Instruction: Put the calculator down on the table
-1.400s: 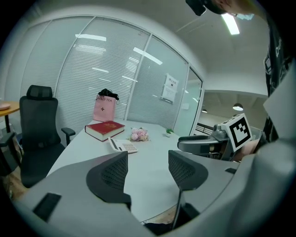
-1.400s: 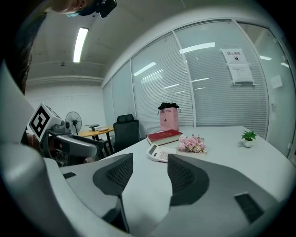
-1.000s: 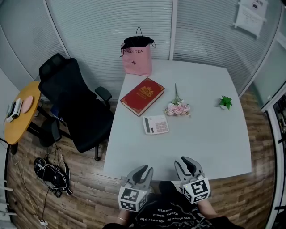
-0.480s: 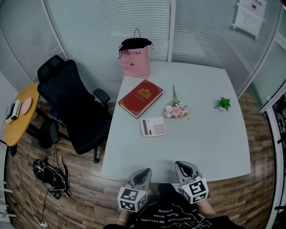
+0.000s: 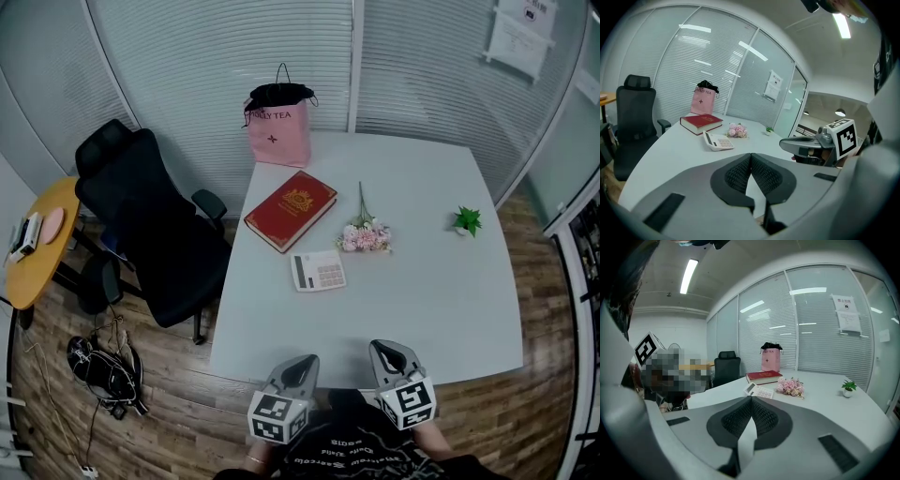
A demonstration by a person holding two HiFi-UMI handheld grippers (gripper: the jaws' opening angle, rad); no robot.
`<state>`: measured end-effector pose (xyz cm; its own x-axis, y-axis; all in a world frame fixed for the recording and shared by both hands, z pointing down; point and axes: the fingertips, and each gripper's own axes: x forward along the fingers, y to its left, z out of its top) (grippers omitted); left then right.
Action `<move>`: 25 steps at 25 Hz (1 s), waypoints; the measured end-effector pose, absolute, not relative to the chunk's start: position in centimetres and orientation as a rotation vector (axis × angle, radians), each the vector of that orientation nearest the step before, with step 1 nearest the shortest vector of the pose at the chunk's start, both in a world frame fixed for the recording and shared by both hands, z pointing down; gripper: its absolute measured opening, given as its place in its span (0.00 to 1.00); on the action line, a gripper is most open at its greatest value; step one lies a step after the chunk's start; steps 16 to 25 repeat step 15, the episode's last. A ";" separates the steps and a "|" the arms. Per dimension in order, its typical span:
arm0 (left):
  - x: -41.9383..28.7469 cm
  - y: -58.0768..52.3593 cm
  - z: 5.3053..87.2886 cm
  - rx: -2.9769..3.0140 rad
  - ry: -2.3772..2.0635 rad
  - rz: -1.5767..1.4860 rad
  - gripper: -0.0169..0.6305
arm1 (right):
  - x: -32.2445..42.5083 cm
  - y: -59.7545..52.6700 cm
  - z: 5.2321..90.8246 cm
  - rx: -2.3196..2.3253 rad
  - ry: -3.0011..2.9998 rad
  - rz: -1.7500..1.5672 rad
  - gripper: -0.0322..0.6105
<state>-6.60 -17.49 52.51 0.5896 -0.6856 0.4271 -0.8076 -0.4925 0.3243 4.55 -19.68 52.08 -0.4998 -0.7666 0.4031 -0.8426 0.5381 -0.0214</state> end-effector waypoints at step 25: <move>-5.2 -18.5 53.5 2.348 -1.187 0.373 0.06 | 5.3 -21.0 52.8 1.283 -2.422 0.269 0.06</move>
